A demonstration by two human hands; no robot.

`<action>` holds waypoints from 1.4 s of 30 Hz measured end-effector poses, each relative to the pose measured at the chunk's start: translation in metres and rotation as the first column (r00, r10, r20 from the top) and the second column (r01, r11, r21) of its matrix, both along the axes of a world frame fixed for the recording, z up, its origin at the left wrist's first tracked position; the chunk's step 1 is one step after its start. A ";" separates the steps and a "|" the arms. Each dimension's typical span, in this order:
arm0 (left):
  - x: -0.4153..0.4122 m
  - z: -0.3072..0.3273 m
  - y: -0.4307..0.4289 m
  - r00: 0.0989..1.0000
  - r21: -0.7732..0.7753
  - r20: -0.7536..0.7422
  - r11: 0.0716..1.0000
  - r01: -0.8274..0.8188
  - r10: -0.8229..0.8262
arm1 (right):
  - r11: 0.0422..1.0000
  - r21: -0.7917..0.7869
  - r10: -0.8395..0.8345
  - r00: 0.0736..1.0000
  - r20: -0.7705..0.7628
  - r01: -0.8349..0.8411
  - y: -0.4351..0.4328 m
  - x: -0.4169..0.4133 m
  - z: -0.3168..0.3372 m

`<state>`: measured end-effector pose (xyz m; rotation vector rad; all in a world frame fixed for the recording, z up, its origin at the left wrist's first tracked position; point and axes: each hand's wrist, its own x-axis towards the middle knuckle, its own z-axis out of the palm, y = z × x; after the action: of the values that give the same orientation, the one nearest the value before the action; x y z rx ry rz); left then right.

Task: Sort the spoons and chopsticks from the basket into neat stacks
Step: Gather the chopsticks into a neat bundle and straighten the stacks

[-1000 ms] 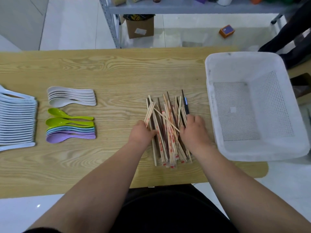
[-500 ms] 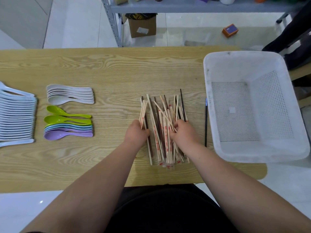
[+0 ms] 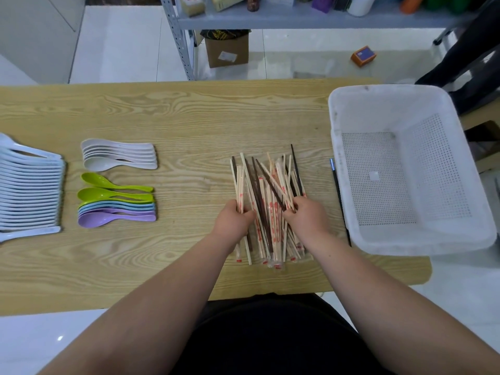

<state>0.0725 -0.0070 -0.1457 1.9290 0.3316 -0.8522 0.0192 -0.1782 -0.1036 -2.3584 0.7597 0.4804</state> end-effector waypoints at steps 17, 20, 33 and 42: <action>0.008 0.056 -0.007 0.972 -0.448 -0.176 0.867 -0.217 0.152 | 0.985 0.145 0.081 0.989 0.124 -0.098 0.057 0.002 0.045; 0.009 0.056 -0.010 0.961 -0.383 -0.135 0.882 -0.274 0.240 | 0.982 0.149 0.085 0.977 0.198 -0.116 0.070 0.007 0.046; 0.014 0.026 0.031 0.923 -0.277 -0.211 0.886 -0.373 0.322 | 0.996 -0.022 -0.082 0.995 0.054 0.083 -0.015 0.012 -0.007; 0.003 0.015 0.029 0.903 -0.229 -0.222 0.880 -0.415 0.368 | 1.000 -0.025 -0.019 1.000 -0.009 0.018 -0.010 0.029 -0.026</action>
<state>0.0751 0.0222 -0.1306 1.4652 0.6536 -0.7473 0.0482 -0.1879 -0.1293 -2.3712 0.7953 0.4774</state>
